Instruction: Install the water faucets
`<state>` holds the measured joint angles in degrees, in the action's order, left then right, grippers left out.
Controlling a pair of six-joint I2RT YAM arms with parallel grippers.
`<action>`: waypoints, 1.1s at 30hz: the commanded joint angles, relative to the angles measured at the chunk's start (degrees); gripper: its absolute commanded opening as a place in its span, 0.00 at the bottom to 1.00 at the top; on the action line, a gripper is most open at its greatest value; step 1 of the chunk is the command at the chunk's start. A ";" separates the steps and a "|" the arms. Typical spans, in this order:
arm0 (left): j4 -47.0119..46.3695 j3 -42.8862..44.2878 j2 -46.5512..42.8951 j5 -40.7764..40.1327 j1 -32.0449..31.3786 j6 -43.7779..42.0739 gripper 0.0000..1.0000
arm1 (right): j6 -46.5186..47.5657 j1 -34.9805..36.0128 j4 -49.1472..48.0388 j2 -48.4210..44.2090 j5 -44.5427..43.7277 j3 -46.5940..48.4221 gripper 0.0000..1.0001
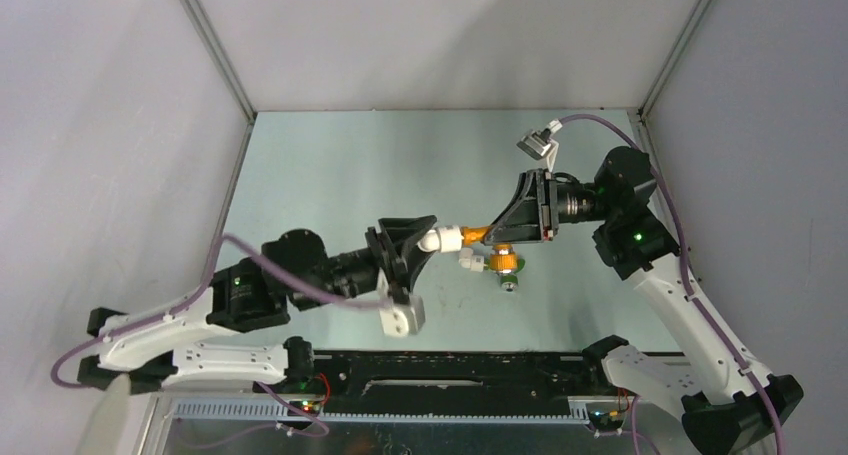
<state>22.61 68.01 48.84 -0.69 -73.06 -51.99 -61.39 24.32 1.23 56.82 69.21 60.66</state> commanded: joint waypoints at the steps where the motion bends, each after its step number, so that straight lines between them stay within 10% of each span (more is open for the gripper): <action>1: -3.18 1.73 0.49 -22.66 -11.74 -35.60 0.00 | -2.73 -0.86 1.71 0.98 -0.31 1.39 0.00; 9: -4.00 1.44 4.42 -33.01 -16.53 -45.67 0.03 | -2.81 -0.90 1.40 1.02 -0.41 1.39 0.00; 14: -4.57 0.71 2.53 -33.19 -17.01 -38.83 0.92 | -1.05 -2.28 2.45 -1.11 -2.13 1.39 0.00; 17: -5.83 -0.59 0.53 -32.27 -17.18 -30.13 1.00 | 0.24 -4.08 3.77 -2.10 -2.30 1.39 0.00; 27: -6.31 -1.59 -4.67 -35.92 -14.64 36.83 1.00 | 10.21 -8.10 13.21 -3.87 -1.80 1.36 0.00; 33: -2.06 -1.50 -5.03 -28.09 -1.36 80.63 1.00 | 14.38 -8.32 17.06 -4.26 -2.41 1.39 0.00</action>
<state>19.84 66.74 43.88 -33.87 -81.08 -7.68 -51.16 16.25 16.27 53.80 67.00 61.12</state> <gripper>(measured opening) 0.996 0.299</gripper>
